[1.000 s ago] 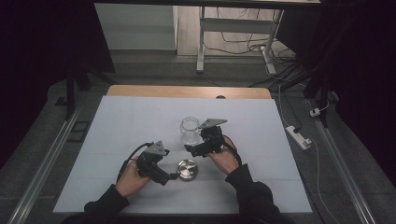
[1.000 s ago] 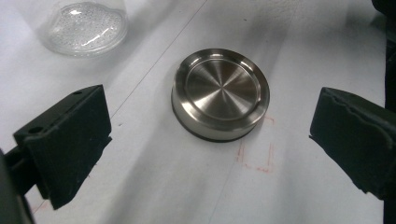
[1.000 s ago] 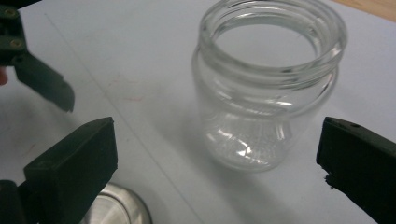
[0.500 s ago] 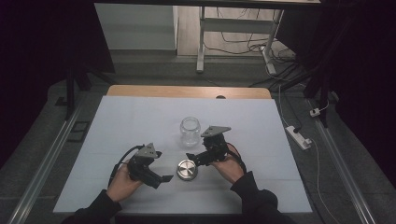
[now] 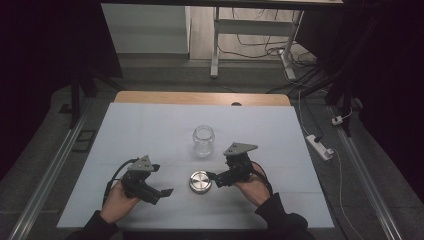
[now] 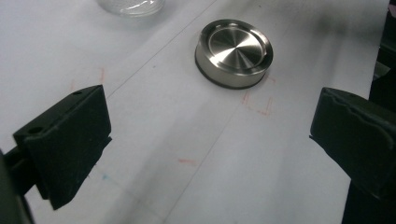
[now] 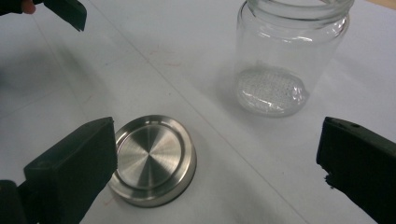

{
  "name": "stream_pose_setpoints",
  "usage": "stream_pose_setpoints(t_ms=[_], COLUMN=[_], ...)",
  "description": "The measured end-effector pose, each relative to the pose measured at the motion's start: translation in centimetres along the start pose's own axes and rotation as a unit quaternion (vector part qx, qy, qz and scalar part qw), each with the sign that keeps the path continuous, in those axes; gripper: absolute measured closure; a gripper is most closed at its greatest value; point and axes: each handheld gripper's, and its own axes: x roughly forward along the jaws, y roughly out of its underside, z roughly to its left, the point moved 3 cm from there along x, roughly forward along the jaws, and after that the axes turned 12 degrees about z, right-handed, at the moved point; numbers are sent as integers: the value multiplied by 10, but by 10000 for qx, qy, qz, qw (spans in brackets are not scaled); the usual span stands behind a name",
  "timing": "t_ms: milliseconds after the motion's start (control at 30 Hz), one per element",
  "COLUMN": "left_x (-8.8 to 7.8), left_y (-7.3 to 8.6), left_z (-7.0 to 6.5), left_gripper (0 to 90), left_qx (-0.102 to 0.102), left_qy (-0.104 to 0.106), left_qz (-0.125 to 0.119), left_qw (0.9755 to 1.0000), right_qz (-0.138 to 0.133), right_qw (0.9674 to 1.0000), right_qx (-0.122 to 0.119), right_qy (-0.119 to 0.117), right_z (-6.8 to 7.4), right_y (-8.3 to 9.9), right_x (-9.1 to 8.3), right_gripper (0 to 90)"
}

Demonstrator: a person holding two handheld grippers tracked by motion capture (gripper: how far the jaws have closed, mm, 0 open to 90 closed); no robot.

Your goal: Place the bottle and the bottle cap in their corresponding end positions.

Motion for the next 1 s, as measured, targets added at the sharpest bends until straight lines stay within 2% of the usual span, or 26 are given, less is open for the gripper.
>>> stream_pose_setpoints(t_ms=[467, 1000], left_x=[-23, -50], left_y=[28, 66], left_z=[7, 14], left_gripper=[0, 0], left_qx=[-412, -866], left_qy=[-222, -491], left_qz=[-126, -298], left_qw=[9988, 9946], right_qz=[-6, -1], right_qw=[9998, 9980], right_qx=[128, 482], right_qy=[154, 410], right_z=[-1, -10], right_y=[30, 70], right_x=[-24, -52], right_gripper=[0, 0])
